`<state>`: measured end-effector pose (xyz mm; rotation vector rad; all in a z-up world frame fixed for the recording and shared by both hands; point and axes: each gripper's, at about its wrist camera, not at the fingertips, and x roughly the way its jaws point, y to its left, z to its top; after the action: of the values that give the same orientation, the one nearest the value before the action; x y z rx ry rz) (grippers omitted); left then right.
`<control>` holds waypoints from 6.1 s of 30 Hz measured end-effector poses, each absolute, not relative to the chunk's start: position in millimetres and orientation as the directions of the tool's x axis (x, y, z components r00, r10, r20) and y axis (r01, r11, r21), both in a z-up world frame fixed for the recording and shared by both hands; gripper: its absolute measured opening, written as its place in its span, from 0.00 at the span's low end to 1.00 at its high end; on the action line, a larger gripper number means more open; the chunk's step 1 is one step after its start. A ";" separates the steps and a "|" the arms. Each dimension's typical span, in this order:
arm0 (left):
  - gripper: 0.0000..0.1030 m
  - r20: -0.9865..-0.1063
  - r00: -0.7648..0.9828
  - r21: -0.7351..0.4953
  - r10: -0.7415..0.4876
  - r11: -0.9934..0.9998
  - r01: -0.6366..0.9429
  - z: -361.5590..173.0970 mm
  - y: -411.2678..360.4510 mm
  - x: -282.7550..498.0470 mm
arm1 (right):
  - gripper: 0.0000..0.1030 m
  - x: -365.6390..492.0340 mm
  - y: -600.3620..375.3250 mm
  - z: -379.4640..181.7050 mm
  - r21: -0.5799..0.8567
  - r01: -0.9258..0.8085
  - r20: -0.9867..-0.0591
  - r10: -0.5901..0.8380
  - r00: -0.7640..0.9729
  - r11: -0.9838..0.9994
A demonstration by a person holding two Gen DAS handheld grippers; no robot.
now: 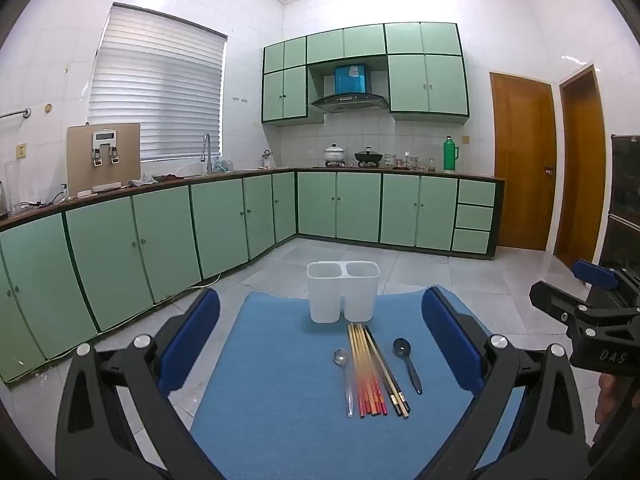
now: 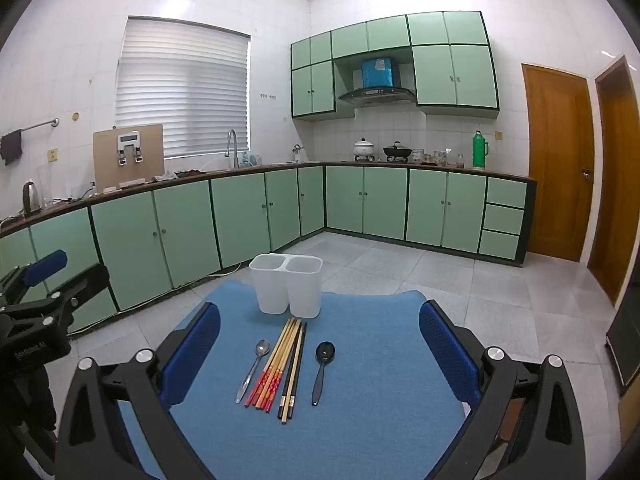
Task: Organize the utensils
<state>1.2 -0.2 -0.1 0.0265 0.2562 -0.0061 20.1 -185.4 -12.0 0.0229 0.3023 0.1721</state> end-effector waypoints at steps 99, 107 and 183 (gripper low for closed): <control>0.95 -0.305 0.952 0.034 0.038 0.999 -0.029 -14.0 13.9 37.0 | 0.94 56.9 -188.1 -33.4 0.059 -0.134 -0.373 0.146 0.916 0.989; 0.95 -0.446 0.889 0.091 0.103 0.993 -0.070 -63.4 33.3 108.3 | 0.94 126.6 -191.7 -77.3 0.075 -0.075 -0.516 0.103 0.850 0.994; 0.55 -0.822 0.569 -0.056 -0.039 0.998 -0.012 -209.9 5.9 310.7 | 0.34 305.0 -167.6 -209.9 0.123 -0.100 -0.826 0.158 0.541 0.987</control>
<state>310.7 5.9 -209.9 -0.0577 0.9660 -0.0156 305.0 -167.6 -209.9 0.0638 0.9877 0.1528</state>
